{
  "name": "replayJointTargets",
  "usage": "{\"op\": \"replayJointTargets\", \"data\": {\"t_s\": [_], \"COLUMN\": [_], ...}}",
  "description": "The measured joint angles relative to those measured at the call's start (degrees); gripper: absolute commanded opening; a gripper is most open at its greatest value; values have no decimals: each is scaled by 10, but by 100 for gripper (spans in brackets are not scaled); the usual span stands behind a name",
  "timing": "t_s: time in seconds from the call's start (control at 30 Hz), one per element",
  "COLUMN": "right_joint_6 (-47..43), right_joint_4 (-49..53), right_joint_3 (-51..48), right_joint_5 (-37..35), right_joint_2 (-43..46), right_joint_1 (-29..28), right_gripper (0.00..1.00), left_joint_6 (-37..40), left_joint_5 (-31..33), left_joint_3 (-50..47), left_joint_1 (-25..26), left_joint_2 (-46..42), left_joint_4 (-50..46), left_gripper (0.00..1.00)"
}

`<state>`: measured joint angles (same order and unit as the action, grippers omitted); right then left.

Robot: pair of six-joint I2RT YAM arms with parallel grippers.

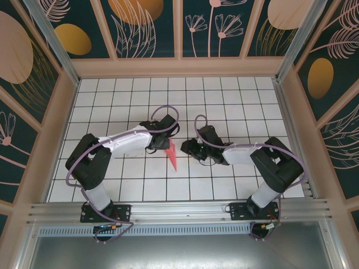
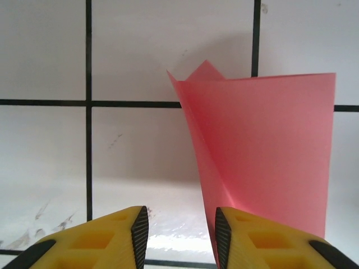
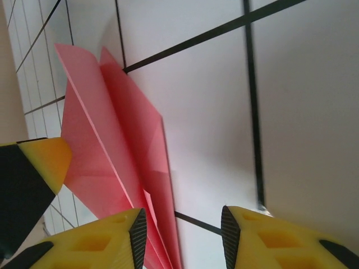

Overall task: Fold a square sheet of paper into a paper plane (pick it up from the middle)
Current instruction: Move a paper plane to the center of the table.

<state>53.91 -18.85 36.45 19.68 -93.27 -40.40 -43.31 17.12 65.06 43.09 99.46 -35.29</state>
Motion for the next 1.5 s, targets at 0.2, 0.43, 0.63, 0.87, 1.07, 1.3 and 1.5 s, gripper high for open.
{"op": "replayJointTargets", "data": {"t_s": [0.2, 0.43, 0.63, 0.87, 1.07, 1.3, 1.5], "right_joint_6": [-11, -26, -33, -46, -59, -76, -94], "right_joint_4": [-9, -21, -23, -24, -23, -9, 29], "right_joint_3": [30, 59, 66, 67, 80, 108, 130], "right_joint_5": [25, 51, 64, 66, 69, 63, 38], "right_joint_2": [-36, -73, -90, -90, -96, -123, -129], "right_joint_1": [-12, -25, -29, -42, -46, -54, -65], "right_gripper": [43, 44, 44, 44, 39, 29, 19], "left_joint_6": [0, 0, 0, 0, 0, 0, 0], "left_joint_5": [1, 1, 1, 1, 1, 1, 1], "left_joint_3": [-4, -4, -4, -8, -10, -13, -22], "left_joint_1": [0, 0, 0, 0, 0, 0, 0], "left_joint_2": [-15, -15, -15, -15, -15, -15, -24], "left_joint_4": [12, 19, 21, 21, 21, 21, 22], "left_gripper": [35, 35, 35, 35, 35, 35, 35]}}
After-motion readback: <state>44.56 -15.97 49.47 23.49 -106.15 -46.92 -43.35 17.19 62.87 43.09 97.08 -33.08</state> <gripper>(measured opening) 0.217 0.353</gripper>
